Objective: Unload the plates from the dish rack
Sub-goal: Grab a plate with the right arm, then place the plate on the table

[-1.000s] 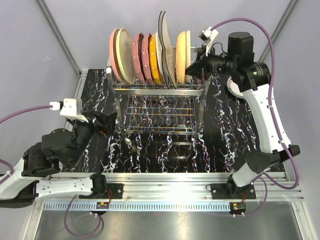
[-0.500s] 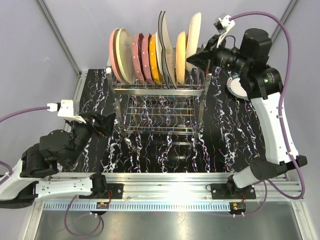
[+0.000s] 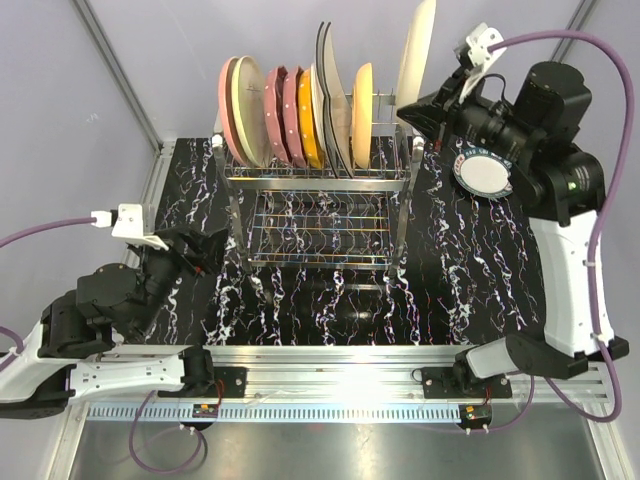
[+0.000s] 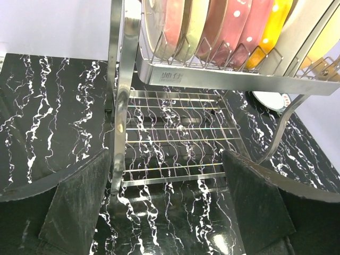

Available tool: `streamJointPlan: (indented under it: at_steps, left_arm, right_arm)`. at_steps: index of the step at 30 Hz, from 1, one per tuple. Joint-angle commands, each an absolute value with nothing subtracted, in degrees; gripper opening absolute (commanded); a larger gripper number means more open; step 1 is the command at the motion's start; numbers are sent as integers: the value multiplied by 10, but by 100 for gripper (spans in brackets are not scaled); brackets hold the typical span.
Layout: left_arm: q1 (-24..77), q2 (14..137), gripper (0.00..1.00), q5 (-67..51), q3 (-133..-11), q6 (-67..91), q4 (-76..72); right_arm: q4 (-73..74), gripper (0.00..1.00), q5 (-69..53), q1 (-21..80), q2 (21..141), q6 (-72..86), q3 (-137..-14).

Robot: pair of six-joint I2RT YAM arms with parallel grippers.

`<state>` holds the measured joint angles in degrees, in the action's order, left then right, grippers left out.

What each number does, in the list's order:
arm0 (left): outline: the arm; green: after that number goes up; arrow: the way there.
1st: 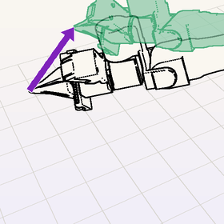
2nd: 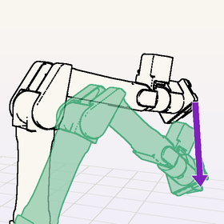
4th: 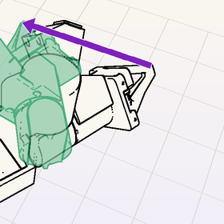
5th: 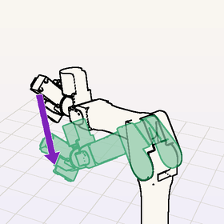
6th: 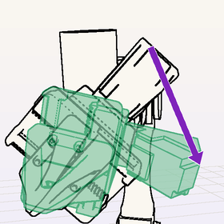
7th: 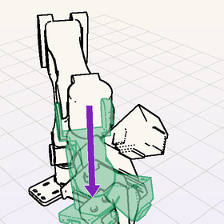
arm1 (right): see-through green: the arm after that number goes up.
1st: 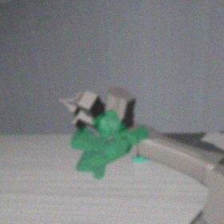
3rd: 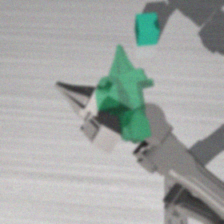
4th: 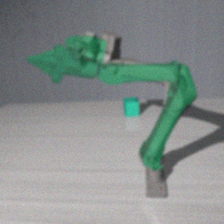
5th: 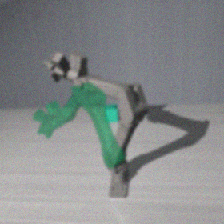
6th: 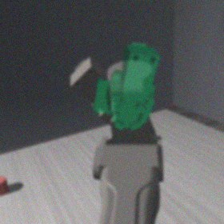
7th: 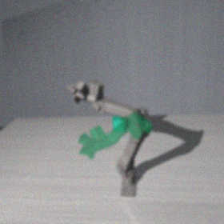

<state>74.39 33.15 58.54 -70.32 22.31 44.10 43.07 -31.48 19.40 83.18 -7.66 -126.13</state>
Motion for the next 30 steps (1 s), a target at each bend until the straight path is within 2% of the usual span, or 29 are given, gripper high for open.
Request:
streamJointPlan:
  at_steps: [1, 9, 13, 14, 17, 20, 24, 30]
  left_arm:
    - [743, 329, 89, 598, -693, 228, 423]
    - [743, 353, 90, 595, -681, 231, 418]
    - [736, 349, 90, 585, -662, 227, 399]
    - [734, 349, 90, 575, -655, 228, 395]
    - [727, 358, 90, 547, -644, 236, 388]
    - [717, 372, 90, 526, -635, 243, 387]
    - [703, 375, 91, 498, -621, 243, 374]
    - [690, 369, 91, 472, -605, 246, 372]
  right_arm:
    - [468, 0, -226, 194, 779, -196, -1256]
    - [537, 0, -73, 176, 705, -294, -1096]
    - [562, 0, -92, 98, 674, -329, -1001]
    - [567, 0, -115, 52, 670, -334, -982]
    - [579, 0, -116, 15, 650, -367, -891]
    - [572, 0, -75, 11, 631, -401, -762]
    - [542, 0, -43, 7, 623, -429, -659]
    - [494, 0, -25, 4, 655, -456, -558]
